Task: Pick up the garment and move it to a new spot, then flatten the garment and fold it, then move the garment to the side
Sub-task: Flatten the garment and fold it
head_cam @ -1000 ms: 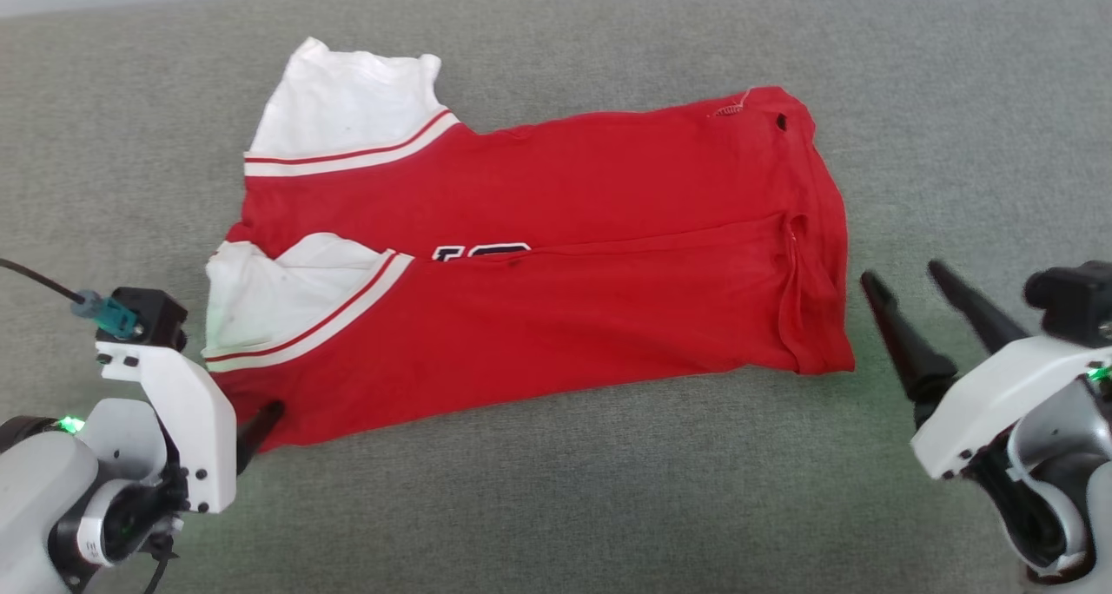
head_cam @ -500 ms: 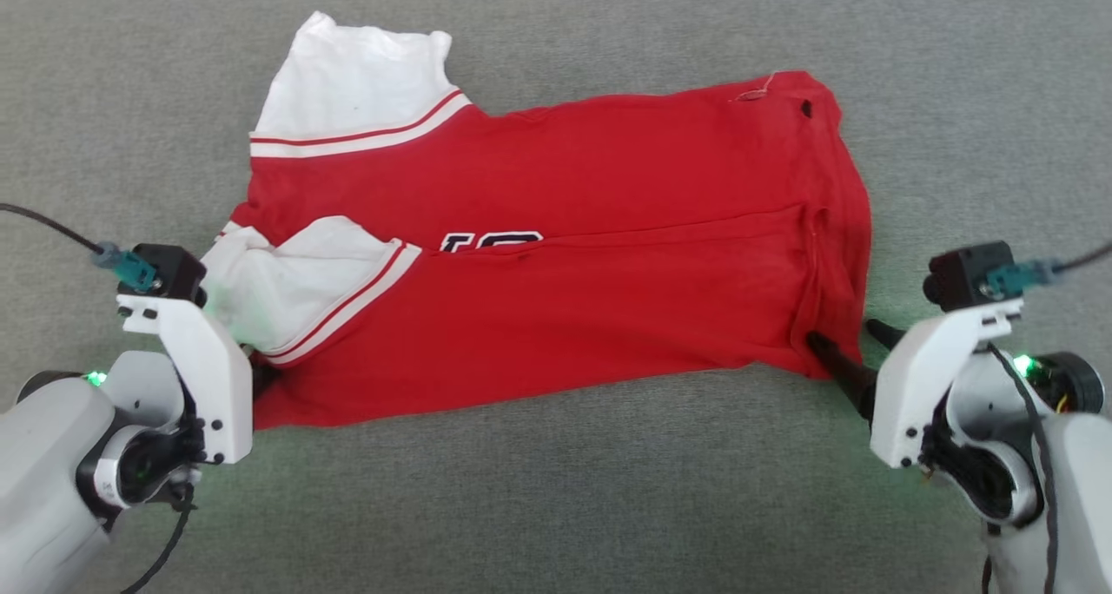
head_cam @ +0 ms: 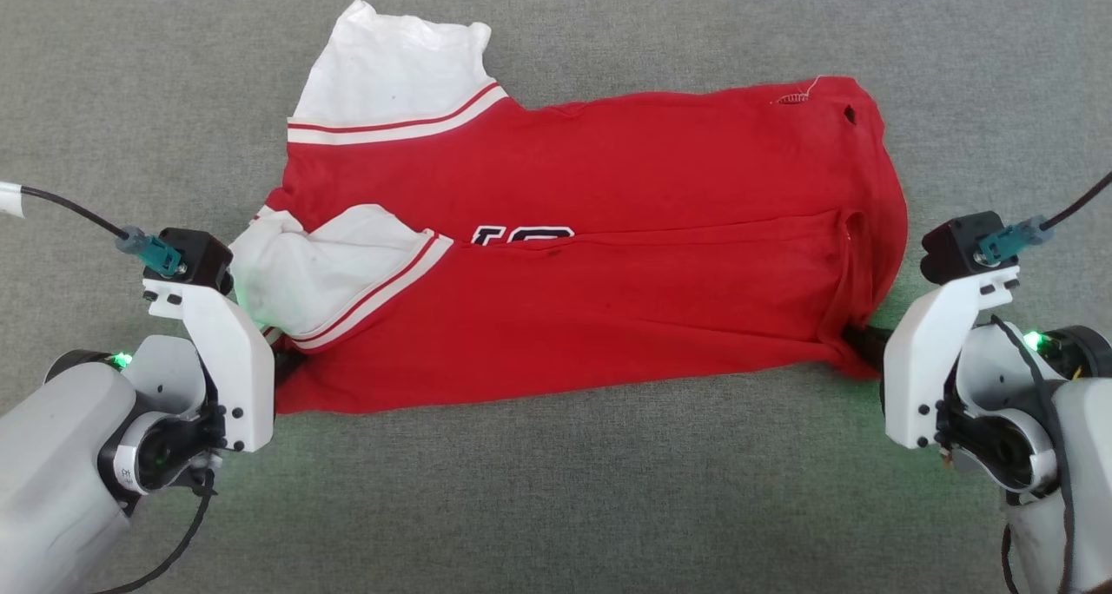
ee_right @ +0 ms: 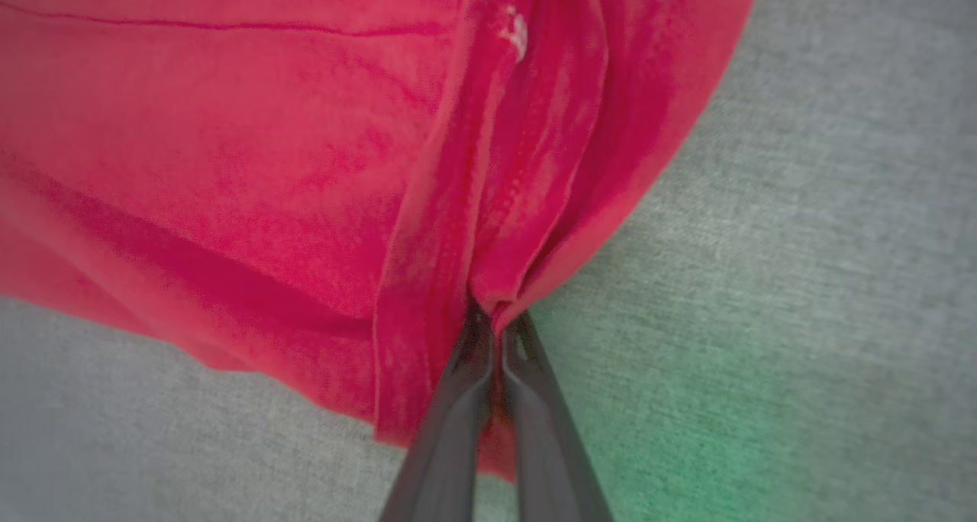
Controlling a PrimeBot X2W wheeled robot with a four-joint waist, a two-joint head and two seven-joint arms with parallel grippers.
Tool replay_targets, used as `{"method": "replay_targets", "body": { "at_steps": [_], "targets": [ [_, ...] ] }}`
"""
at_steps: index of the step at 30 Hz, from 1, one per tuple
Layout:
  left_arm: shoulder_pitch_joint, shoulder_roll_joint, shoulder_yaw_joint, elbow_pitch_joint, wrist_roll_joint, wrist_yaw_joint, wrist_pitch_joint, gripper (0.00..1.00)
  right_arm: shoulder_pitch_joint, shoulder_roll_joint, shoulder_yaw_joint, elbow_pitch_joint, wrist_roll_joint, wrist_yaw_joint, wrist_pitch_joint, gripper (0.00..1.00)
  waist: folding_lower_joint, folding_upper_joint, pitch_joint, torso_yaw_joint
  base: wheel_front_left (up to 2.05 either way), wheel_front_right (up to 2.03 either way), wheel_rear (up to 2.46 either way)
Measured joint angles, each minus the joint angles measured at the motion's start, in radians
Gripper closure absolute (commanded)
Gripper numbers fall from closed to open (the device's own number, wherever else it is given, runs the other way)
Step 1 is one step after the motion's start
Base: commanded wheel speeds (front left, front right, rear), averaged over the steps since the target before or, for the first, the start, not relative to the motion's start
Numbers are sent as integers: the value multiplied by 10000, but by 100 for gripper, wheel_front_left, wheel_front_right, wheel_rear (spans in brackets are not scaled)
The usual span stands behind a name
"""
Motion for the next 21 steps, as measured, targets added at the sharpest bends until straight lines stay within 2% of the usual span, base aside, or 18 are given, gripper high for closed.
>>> {"method": "replay_targets", "body": {
  "at_steps": [6, 21],
  "targets": [
    [121, 433, 0, -846, -10, 238, 144, 100, 513, -142, -332, -1014, 211, 2, 786, 100, 0, -1, -117, 50, 0, 0, 0],
    [1265, 1789, 86, -3666, -282, 1666, 299, 100, 2269, -81, -1549, -3453, 278, 27, 2667, 100, 0, -1, -202, 65, 0, 0, 0]
  ]
}}
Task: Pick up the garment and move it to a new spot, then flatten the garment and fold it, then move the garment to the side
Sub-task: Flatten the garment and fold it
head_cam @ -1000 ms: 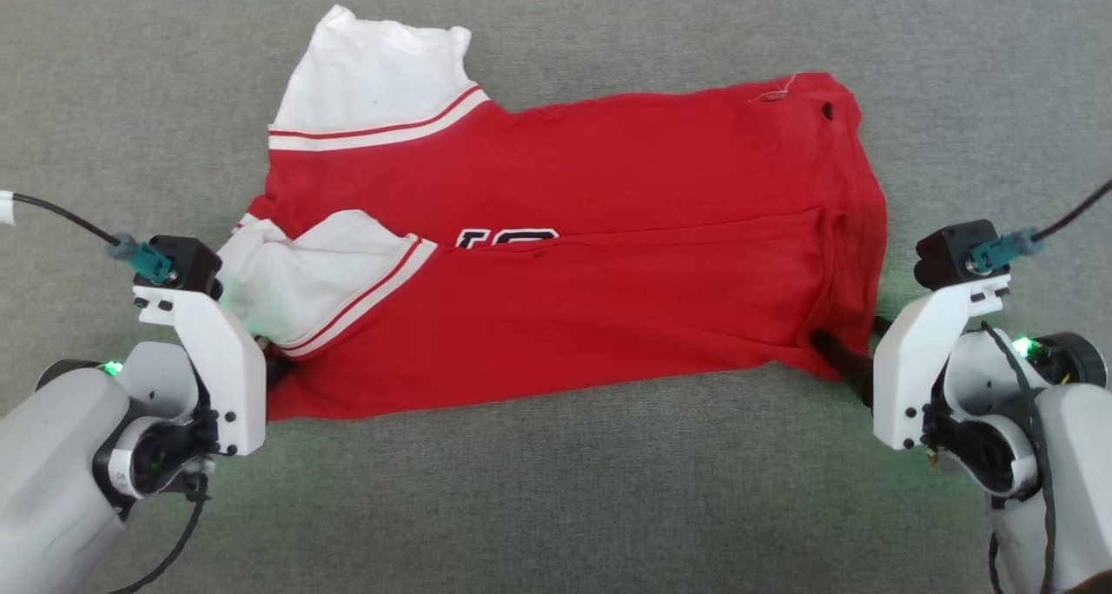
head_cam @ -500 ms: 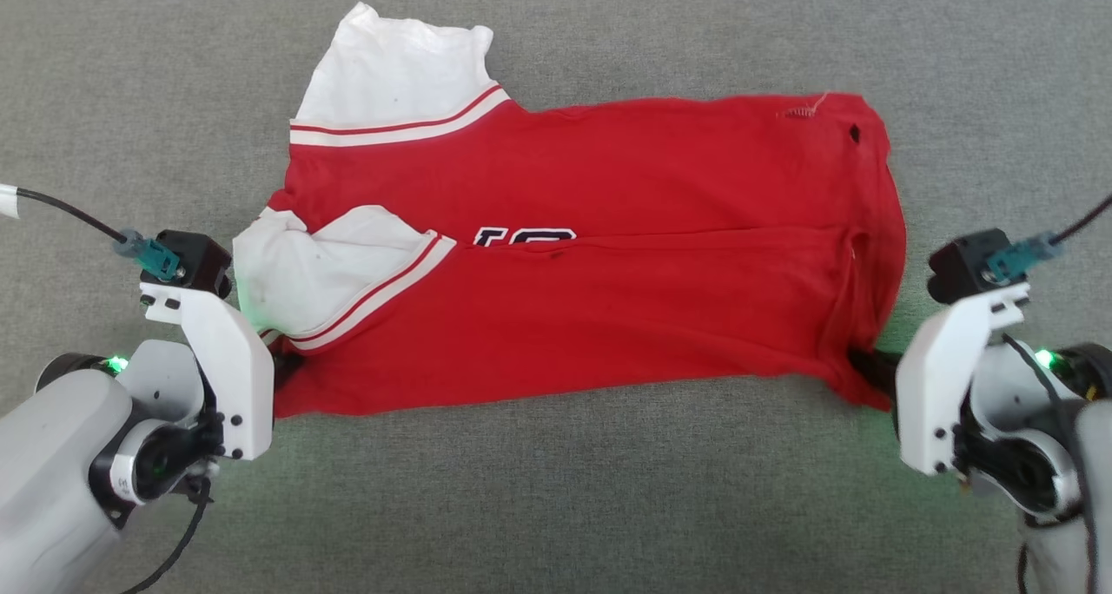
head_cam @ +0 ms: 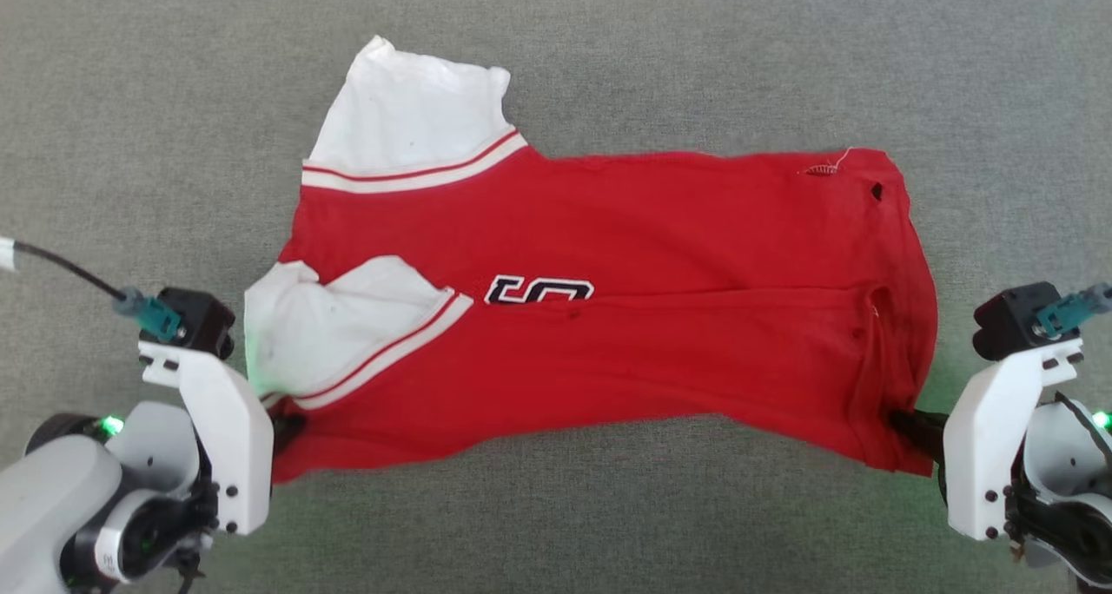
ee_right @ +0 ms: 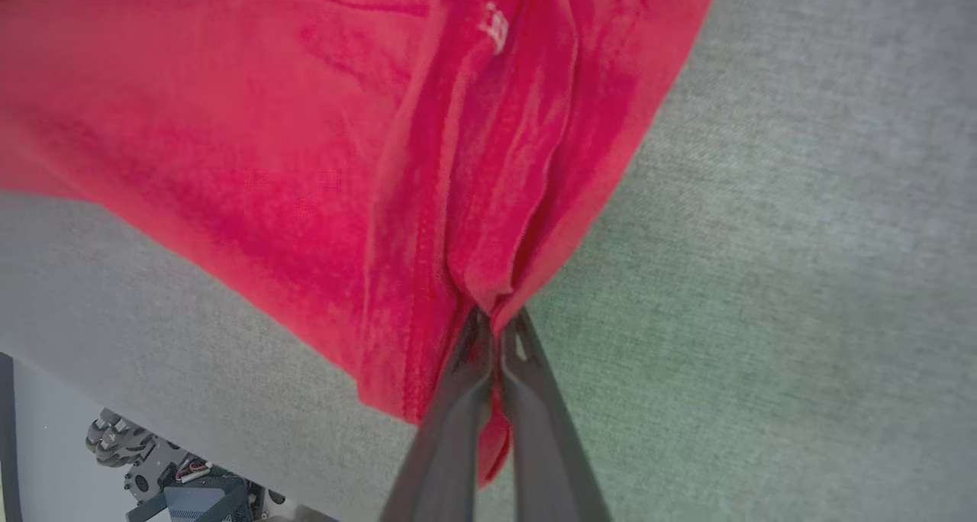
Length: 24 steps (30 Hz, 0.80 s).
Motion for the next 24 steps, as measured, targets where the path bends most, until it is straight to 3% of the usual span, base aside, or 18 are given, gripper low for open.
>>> {"method": "replay_targets", "body": {
  "at_steps": [6, 16, 17, 18, 19, 20, 24],
  "targets": [
    [317, 71, 4, -130, -94, 176, -125, 100, 179, 100, -128, -157, -345, 0, -270, 100, 0, 0, 25, -17, 0, 0, 0],
    [294, 35, -31, 418, -61, 42, -111, 100, -249, -117, 359, 943, -719, 2, -1475, 100, 0, 0, -112, -61, 0, 0, 0],
    [291, 35, -31, 441, -59, 4, -111, 95, -289, -136, 360, 993, -727, 2, -1553, 86, 0, 0, -115, -55, 0, 0, 0],
    [281, 38, -29, 456, -54, -12, -119, 84, -320, -194, 418, 1022, -779, 2, -1626, 54, 0, 0, -118, -48, 0, 0, 0],
    [267, 59, -27, 468, 2, -21, -148, 51, -337, -226, 454, 1030, -771, 2, -1703, 7, 0, 0, -120, -46, 0, 0, 0],
    [247, 92, -8, 481, 4, -35, -173, 0, -348, -228, 451, 1034, -761, 2, -1789, 0, 1, 0, -126, -48, 0, 0, 0],
    [83, 255, 102, 263, 48, -40, -182, 0, -362, -290, 407, 855, -713, 0, -1852, 0, 0, 0, -162, -68, 0, 0, 0]
  ]
}}
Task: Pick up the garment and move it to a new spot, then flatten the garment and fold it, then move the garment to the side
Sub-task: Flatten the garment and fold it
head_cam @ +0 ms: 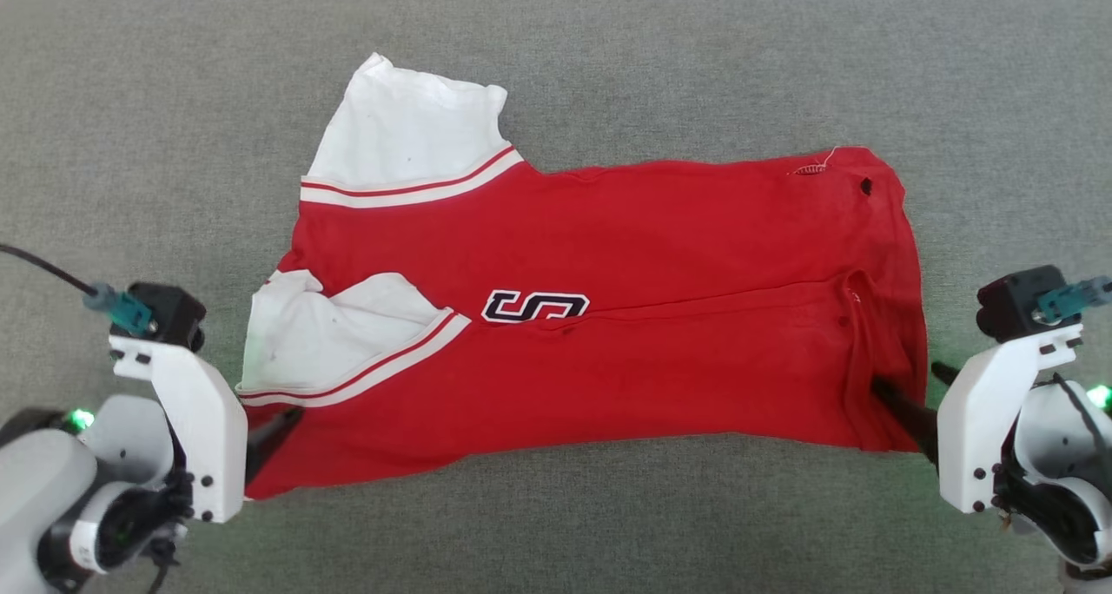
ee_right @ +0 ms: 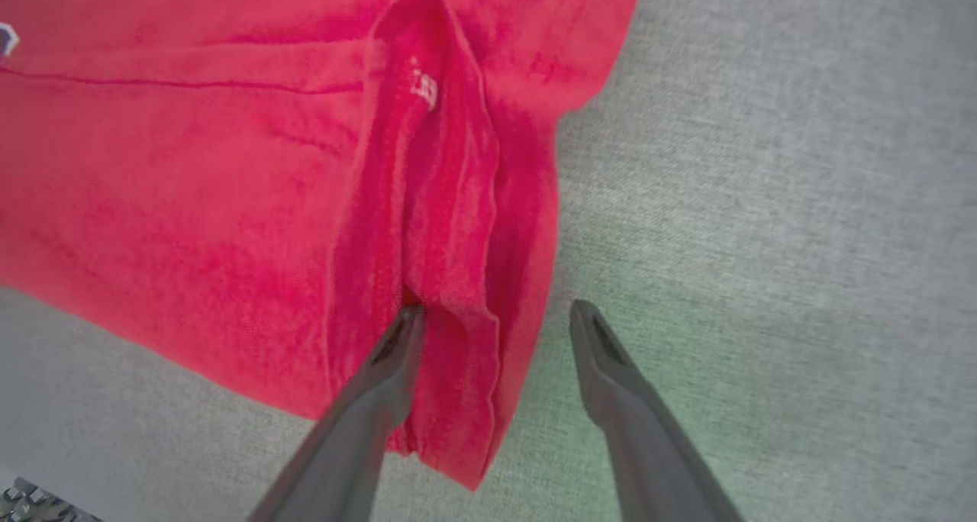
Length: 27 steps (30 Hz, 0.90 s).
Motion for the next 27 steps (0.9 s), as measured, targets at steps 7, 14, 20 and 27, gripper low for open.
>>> {"method": "replay_targets", "body": {
  "at_steps": [7, 14, 20, 27],
  "targets": [
    [-831, 558, 261, -807, 351, 42, 395, 0, -19, 328, -508, -1133, 46, 0, -318, 0, 0, 0, -56, -184, 0, 0, 0],
    [-1988, 616, 612, -405, 830, -430, 539, 0, -373, 1296, -890, -2079, -341, 0, -1898, 0, 0, 0, 115, -691, 0, 0, 0],
    [-3094, 207, 782, 936, 1313, -1135, 437, 0, -626, 1979, -821, -2428, -888, 0, -3893, 0, 0, 0, 376, -1309, 0, 0, 0],
    [-4182, -142, 909, 2579, 1586, -1848, 454, 0, -630, 2447, -408, -2280, -1099, 0, -5616, 0, 0, 0, 706, -2035, 0, 0, 0]
  ]
}}
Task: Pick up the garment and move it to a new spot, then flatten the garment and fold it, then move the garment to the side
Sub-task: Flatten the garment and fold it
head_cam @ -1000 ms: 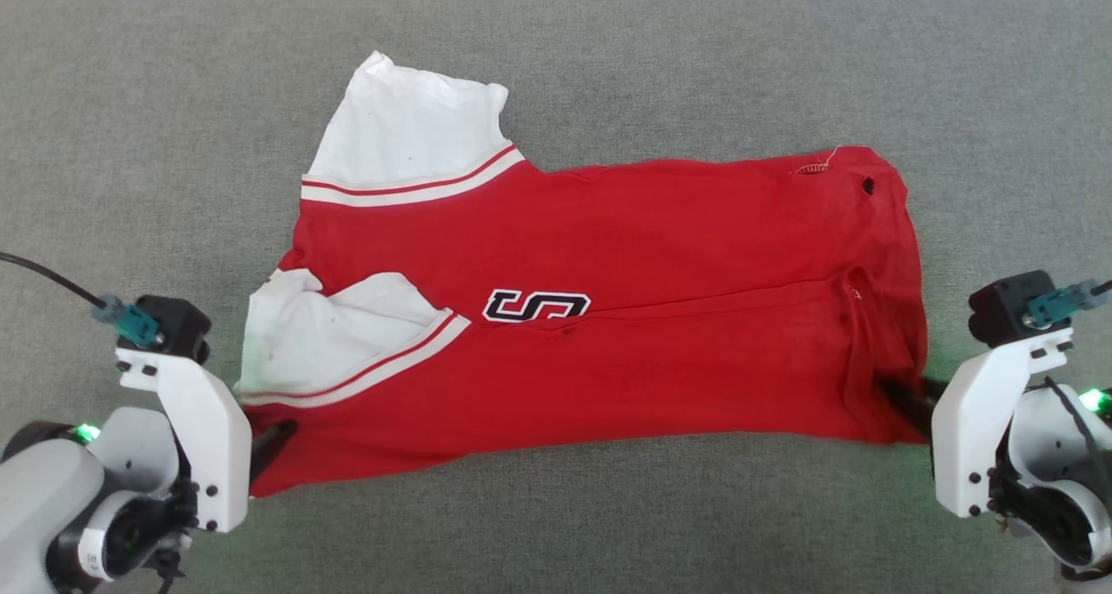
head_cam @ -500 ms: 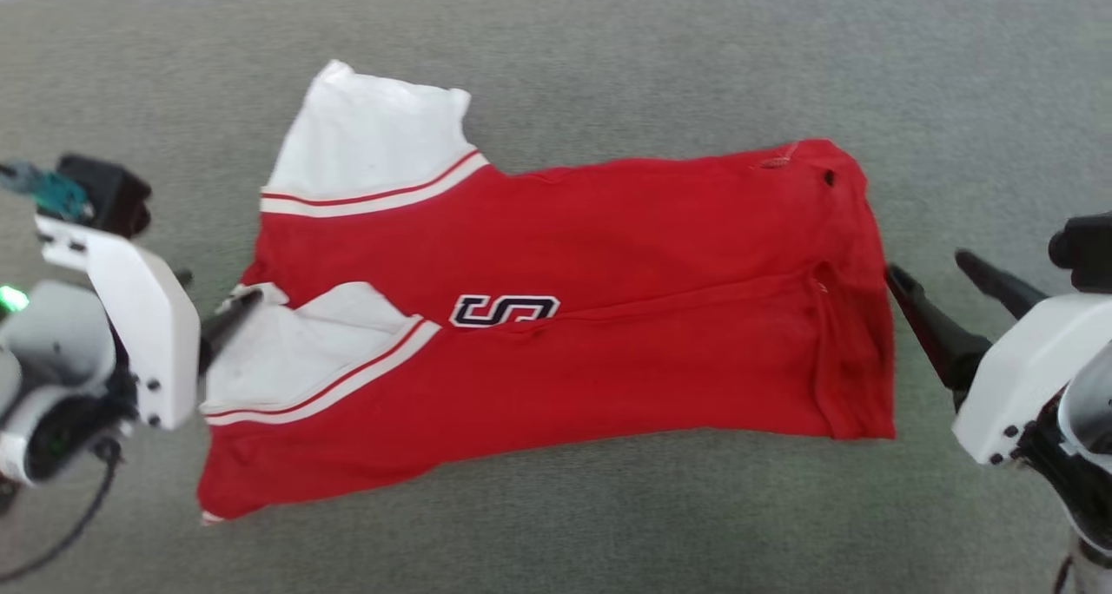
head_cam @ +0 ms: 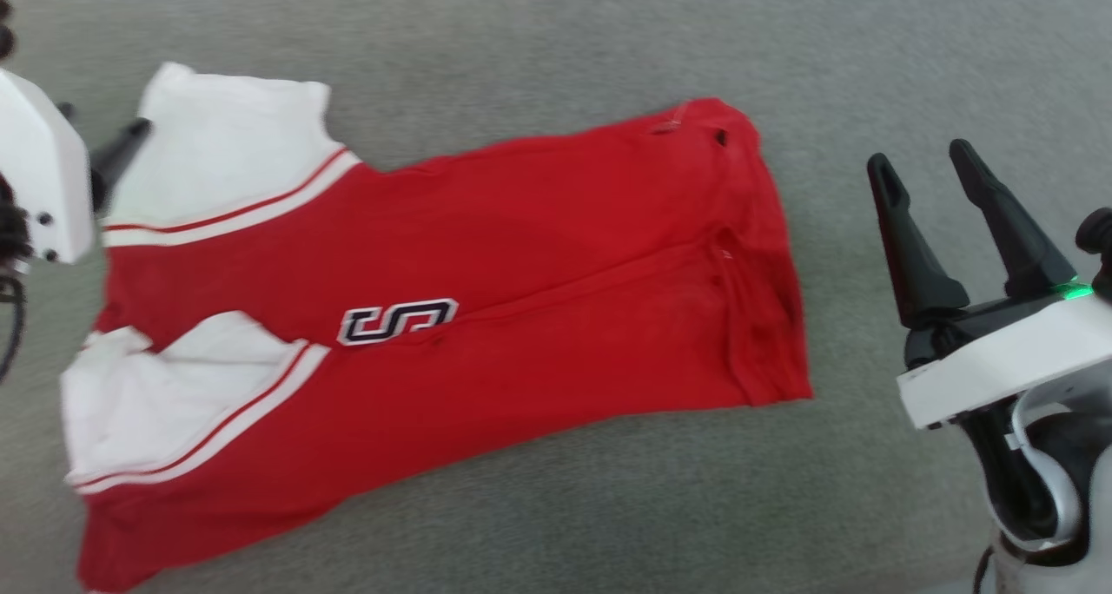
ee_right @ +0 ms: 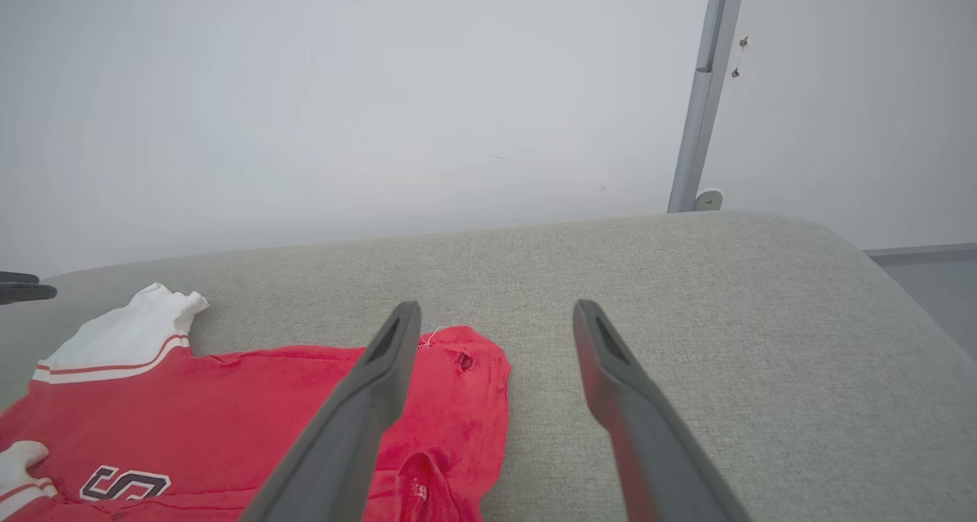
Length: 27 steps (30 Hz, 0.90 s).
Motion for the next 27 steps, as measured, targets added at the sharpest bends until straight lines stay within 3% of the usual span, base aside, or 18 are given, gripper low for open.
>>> {"method": "replay_targets", "body": {
  "at_steps": [10, 19, 20, 21, 27],
  "targets": [
    [-1008, -441, 4, 2506, 142, -589, 416, 0, 19, 196, 566, 485, 151, 0, -1231, 0, 0, 0, 707, -1086, 0, 0, 0],
    [-1721, -1041, -104, 4094, 167, -606, 1018, 0, -712, 127, 1093, 1174, 305, 0, -775, 0, 0, 0, 1203, -1390, 0, 0, 0],
    [-1795, -1133, -127, 4211, 140, -617, 1191, 80, -912, 61, 1154, 1337, 360, 0, -583, 0, 0, 0, 1220, -1364, 0, 0, 0],
    [-1876, -1237, -136, 4316, 96, -616, 1338, 100, -1120, -2, 1218, 1523, 416, 0, -393, 0, 0, 0, 1234, -1330, 0, 0, 0],
    [-2285, -1833, -384, 4548, 157, -792, 1716, 100, -2963, -554, 1829, 3003, 859, -2, 892, 0, 0, 0, 1336, -989, 0, 0, 0]
  ]
}}
